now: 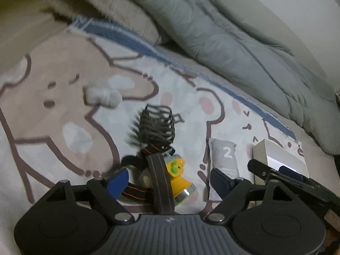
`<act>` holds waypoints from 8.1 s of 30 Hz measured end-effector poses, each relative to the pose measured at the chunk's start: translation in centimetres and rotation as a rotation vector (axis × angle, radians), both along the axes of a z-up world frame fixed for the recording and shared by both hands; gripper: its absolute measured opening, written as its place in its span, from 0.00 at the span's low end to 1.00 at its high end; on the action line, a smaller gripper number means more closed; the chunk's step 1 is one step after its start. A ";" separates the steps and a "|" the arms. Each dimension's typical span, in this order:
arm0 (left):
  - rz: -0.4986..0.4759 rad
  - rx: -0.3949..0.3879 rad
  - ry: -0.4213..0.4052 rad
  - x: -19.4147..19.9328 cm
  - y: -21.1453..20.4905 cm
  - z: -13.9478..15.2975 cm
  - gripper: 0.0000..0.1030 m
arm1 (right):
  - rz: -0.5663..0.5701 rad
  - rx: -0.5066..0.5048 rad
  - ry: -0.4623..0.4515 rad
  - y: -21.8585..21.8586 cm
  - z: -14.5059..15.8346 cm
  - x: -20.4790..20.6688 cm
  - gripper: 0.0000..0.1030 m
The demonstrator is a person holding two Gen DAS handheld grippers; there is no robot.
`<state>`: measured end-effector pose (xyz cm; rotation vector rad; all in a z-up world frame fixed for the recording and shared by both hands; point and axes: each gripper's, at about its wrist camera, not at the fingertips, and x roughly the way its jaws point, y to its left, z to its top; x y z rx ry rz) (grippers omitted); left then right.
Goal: Organize objects
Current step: 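Move the right tool over the gray printed bag while the left tool approaches the yellow headlamp, then grasp the gray printed bag with the right tool while the left tool grasps the yellow headlamp, then lift the gray bag with the right tool while the left tool lifts the headlamp, then carry the gray bag and headlamp toward the white tray with both tools, then lower the gray bag and headlamp into the tray and open both tools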
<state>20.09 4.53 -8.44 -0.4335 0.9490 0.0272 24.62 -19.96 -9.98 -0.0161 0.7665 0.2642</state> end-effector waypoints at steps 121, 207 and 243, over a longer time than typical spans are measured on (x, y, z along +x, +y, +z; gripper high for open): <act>0.088 -0.113 0.139 3.1 -0.5 -5.6 0.42 | 0.234 -0.151 0.260 1.0 -6.1 -4.2 0.54; -0.382 0.061 -0.298 6.8 -29.3 3.0 0.42 | -0.183 -0.061 -0.152 -27.0 2.2 1.3 0.54; -0.341 -0.069 -0.025 14.2 -34.9 -8.2 0.42 | -0.097 -0.104 0.077 -28.4 -4.8 5.9 0.69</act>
